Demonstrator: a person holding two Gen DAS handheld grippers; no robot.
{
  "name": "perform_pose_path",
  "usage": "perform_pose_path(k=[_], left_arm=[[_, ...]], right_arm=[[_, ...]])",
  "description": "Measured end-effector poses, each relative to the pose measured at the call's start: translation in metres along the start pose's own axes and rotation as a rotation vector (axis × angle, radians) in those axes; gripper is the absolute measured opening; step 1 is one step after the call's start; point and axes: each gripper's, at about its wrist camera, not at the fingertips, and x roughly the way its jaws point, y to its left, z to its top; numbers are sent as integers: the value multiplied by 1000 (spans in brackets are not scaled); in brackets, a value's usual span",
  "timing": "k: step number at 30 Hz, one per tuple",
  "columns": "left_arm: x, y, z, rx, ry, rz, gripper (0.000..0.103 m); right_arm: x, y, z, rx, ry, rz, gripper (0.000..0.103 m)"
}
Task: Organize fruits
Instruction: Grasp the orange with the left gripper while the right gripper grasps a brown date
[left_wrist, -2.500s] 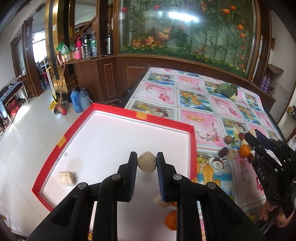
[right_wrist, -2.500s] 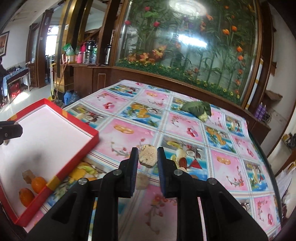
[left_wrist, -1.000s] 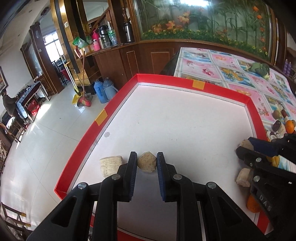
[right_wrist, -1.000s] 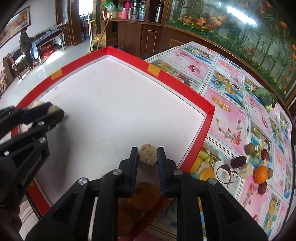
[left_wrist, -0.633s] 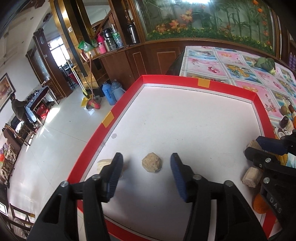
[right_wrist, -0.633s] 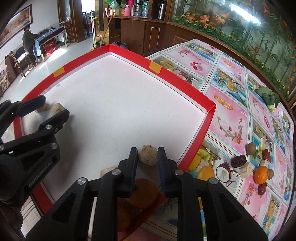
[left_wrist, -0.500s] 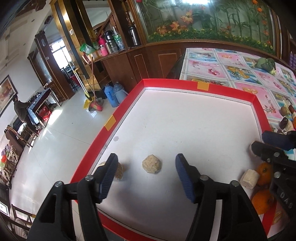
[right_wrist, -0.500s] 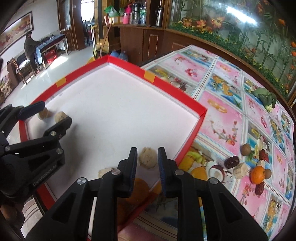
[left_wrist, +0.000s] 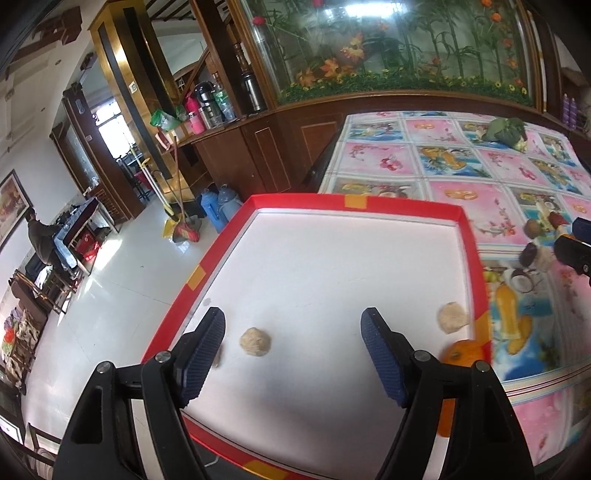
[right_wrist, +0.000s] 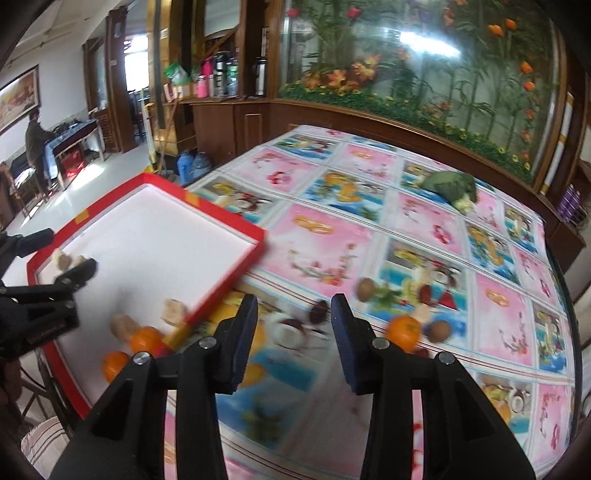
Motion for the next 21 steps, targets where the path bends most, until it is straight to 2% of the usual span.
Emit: perform_pose_path(k=[5, 10, 14, 21], left_arm=[[-16, -20, 10, 23, -29, -52, 79], [-23, -47, 14, 66, -35, -90, 79], [-28, -69, 14, 112, -27, -121, 79], [-36, -96, 11, 172, -15, -157, 79]], right_arm=[[-4, -62, -26, 83, 46, -47, 44], [-4, -109, -52, 160, 105, -51, 44], [-4, -121, -60, 179, 121, -31, 44], [12, -118, -57, 174, 142, 44, 44]])
